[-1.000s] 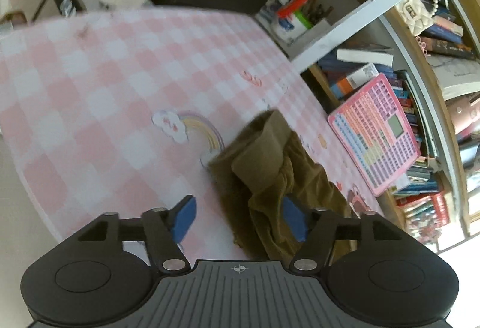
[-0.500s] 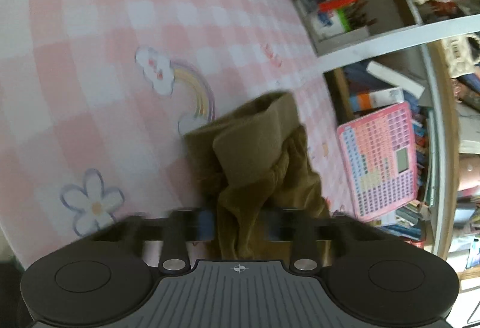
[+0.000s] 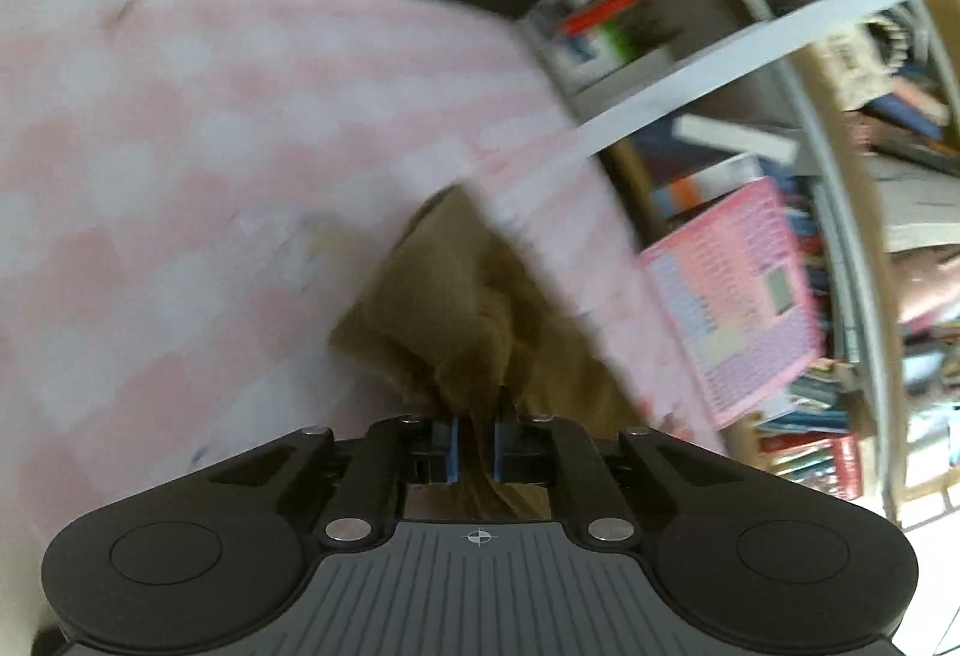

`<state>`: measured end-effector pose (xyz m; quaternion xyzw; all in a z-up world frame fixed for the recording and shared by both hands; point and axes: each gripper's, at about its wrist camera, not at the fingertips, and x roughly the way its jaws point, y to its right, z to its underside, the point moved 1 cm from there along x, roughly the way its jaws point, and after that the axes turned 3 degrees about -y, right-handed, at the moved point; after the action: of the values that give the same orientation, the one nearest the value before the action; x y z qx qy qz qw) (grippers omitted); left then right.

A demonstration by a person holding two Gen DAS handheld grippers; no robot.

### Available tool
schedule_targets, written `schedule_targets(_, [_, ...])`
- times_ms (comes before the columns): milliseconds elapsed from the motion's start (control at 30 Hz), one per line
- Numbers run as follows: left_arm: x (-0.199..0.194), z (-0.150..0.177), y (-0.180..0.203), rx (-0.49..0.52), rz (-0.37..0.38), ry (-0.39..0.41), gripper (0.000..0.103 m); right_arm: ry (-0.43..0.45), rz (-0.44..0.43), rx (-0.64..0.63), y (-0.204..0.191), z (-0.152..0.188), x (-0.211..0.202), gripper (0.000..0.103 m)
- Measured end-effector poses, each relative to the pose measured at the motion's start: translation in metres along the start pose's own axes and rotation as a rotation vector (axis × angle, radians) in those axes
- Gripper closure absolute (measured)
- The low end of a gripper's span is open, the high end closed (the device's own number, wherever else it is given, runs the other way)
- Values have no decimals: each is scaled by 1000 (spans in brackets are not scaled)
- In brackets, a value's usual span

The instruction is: Fold clothes

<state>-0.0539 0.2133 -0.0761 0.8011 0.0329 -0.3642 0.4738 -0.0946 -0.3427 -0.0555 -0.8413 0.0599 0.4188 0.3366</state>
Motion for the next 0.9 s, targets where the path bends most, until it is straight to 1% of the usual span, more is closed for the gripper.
schedule_targets(33, [1,2,-2,-8,0,4,93,-9,24,7,2,4,5,94])
schedule_targets(100, [1,4,-4,-24,3,6,92,-3,38,3,2,6,7,93])
schedule_targets(133, [0,4,-5,-31,6,5,87,-1,45,-3,2,7,6,89])
schedule_targets(167, [0,3,-5,-38,8,3,85,1,54,-10,0,6,5,85])
schedule_targets(200, [-1,3,-6,-42,9,2,80,6,61,-14,-1,7,3,77])
schedule_targets(233, [-1,2,-7,-47,10,1,74,14,67,-14,-2,7,1,72])
schedule_targets(267, [-2,1,-8,-51,11,0,71,23,74,-12,-3,9,-2,65])
schedule_targets(300, [-2,1,-8,-66,15,1,65,32,85,-11,-5,11,-6,60])
schedule_targets(333, [-4,2,-10,-79,16,3,57,41,98,-12,-7,13,-10,58])
schedule_targets(400, [-7,5,-15,-107,20,7,52,43,128,-25,-12,20,-15,50])
schedule_targets(433, [-9,7,-17,-117,30,9,48,37,148,-45,-15,25,-16,48])
schedule_targets(467, [-10,7,-18,-126,37,9,47,29,170,-71,-20,30,-17,46])
schedule_targets(567, [-10,5,-20,-136,48,9,47,12,200,-167,-37,45,-17,45])
schedule_targets(667, [-7,3,-19,-140,57,8,47,7,184,-312,-65,59,-16,43])
schedule_targets(767, [-2,2,-17,-146,71,0,47,27,158,-458,-94,71,-16,40])
schedule_targets(833, [1,2,-17,-178,86,-2,47,41,140,-537,-111,78,-13,38])
schedule_targets(900, [3,0,-20,-223,104,-3,47,47,122,-584,-128,82,-8,37])
